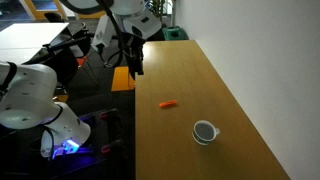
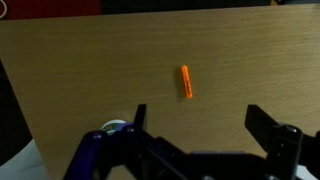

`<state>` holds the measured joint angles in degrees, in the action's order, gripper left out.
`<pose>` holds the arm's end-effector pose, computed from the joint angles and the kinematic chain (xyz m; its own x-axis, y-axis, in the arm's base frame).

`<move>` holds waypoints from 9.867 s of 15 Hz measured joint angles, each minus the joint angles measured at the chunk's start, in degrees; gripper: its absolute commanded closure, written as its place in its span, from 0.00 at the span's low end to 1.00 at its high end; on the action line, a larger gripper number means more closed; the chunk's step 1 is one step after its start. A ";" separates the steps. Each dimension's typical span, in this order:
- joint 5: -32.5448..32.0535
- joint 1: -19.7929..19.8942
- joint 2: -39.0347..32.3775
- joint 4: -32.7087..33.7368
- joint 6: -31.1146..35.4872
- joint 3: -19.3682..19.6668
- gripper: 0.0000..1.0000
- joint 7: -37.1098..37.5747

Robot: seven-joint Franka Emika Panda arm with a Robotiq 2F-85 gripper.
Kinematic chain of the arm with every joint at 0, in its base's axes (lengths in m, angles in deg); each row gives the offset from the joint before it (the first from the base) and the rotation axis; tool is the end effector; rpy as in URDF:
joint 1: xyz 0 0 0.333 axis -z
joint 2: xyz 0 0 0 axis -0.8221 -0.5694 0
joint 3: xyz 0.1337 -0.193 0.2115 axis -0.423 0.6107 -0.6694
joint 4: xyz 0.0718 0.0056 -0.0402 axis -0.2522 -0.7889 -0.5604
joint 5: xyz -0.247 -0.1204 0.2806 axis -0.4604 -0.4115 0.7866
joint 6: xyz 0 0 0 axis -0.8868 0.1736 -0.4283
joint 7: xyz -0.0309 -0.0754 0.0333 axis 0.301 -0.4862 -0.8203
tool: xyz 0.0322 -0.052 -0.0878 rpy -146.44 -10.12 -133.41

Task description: Put the marker in the cup

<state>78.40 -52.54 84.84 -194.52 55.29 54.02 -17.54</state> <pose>0.3660 -0.0449 0.5304 0.9598 -0.2683 0.0823 -0.2493 -0.9499 -0.1884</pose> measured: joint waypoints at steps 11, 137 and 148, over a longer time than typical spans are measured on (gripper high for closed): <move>-0.10 -0.42 -0.55 -0.34 0.47 -0.95 0.00 -2.20; -40.61 -8.16 -52.60 20.81 29.60 3.35 0.81 45.51; -59.81 -10.21 -53.42 20.45 29.52 3.78 0.95 74.30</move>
<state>18.59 -62.74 31.42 -174.07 84.81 57.81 56.76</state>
